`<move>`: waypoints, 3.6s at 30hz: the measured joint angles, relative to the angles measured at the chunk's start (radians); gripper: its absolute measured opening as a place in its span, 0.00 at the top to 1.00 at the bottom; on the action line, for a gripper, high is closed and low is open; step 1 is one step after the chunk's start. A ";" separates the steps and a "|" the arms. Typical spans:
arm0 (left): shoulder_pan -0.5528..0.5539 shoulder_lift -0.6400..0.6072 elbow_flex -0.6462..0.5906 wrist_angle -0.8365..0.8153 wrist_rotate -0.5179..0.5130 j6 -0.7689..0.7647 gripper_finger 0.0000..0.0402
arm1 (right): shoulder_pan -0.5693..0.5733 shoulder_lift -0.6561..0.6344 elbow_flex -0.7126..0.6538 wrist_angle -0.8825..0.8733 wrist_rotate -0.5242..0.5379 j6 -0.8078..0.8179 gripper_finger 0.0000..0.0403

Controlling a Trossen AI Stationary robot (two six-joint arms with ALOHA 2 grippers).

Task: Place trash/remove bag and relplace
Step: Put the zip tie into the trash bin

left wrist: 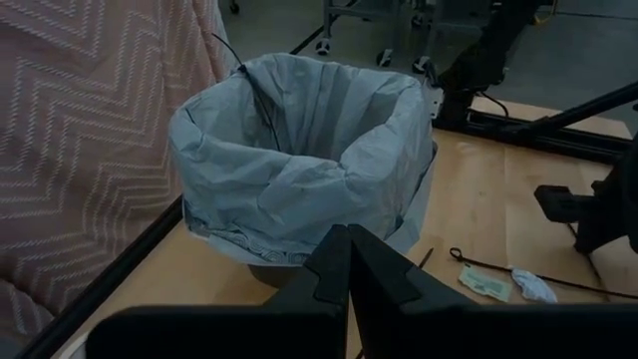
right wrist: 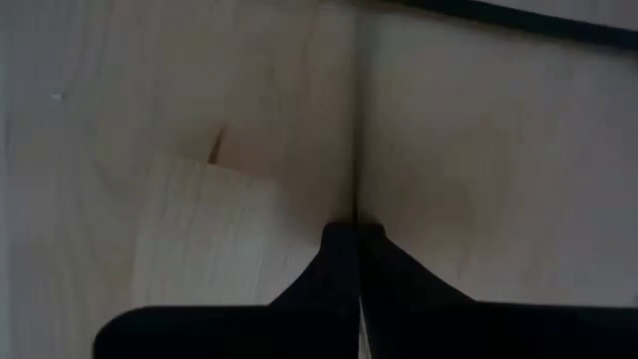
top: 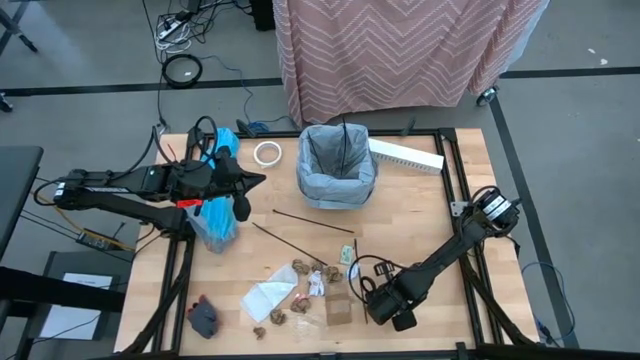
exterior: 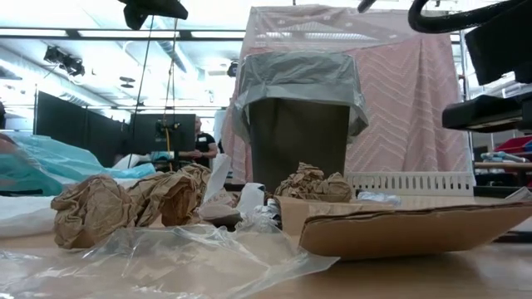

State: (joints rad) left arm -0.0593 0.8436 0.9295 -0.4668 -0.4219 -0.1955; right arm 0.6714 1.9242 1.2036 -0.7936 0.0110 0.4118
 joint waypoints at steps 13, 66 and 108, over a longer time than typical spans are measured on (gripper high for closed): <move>0.000 0.000 0.000 -0.003 0.000 0.000 0.96 | -0.045 -0.343 0.045 -0.196 0.214 0.363 1.00; 0.000 0.000 0.000 -0.001 -0.068 0.008 0.96 | -0.817 -0.567 -0.290 1.342 0.449 -0.315 0.95; 0.000 0.000 0.000 -0.003 -0.083 0.001 0.96 | -0.398 -0.422 -0.288 0.486 0.151 -0.088 0.70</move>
State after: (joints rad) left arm -0.0592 0.8436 0.9295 -0.4694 -0.5045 -0.1944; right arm 0.2739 1.5018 0.9154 -0.3080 0.1617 0.3237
